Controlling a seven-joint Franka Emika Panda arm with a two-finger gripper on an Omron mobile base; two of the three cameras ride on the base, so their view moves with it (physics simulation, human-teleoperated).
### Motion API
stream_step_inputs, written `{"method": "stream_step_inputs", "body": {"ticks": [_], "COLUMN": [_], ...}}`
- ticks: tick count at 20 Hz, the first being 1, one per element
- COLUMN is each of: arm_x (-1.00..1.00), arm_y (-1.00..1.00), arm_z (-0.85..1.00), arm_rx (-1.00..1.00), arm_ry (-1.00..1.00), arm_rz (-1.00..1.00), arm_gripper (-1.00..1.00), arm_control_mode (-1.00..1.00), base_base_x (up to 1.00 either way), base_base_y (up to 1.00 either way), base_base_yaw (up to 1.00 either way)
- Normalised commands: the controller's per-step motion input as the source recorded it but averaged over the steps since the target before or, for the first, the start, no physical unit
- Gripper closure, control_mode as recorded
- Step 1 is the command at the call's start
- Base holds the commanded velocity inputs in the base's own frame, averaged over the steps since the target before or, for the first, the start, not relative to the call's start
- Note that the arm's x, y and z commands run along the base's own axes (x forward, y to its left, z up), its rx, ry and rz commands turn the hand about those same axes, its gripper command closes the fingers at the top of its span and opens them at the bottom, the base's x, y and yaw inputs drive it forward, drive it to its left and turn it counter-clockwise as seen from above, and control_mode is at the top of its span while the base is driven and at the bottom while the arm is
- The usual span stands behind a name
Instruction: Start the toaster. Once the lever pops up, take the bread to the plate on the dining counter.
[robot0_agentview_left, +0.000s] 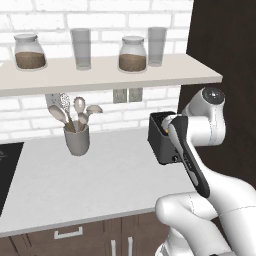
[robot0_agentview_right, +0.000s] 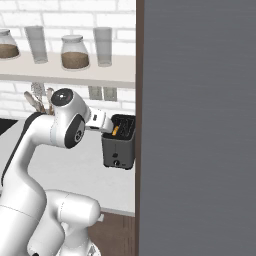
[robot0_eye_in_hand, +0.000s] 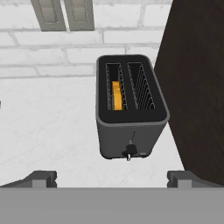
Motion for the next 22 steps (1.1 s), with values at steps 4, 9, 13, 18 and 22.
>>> {"method": "stream_step_inputs", "body": {"ticks": [4, 9, 13, 18, 22], "arm_x": [0.0, 0.0, 0.0, 0.0, 0.0], "arm_y": [0.0, 0.0, 0.0, 0.0, 0.0], "arm_z": [0.0, 0.0, 0.0, 0.0, 0.0], "arm_rx": [0.0, 0.0, 0.0, 0.0, 0.0], "arm_ry": [0.0, 0.0, 0.0, 0.0, 0.0], "arm_rz": [0.0, 0.0, 0.0, 0.0, 0.0], "arm_gripper": [-1.0, -1.0, -1.0, -1.0, -1.0], "arm_control_mode": [-1.0, -1.0, -1.0, -1.0, -1.0], "base_base_x": [0.0, 0.0, 0.0, 0.0, 0.0], "base_base_y": [0.0, 0.0, 0.0, 0.0, 0.0], "base_base_yaw": [0.0, 0.0, 0.0, 0.0, 0.0]}}
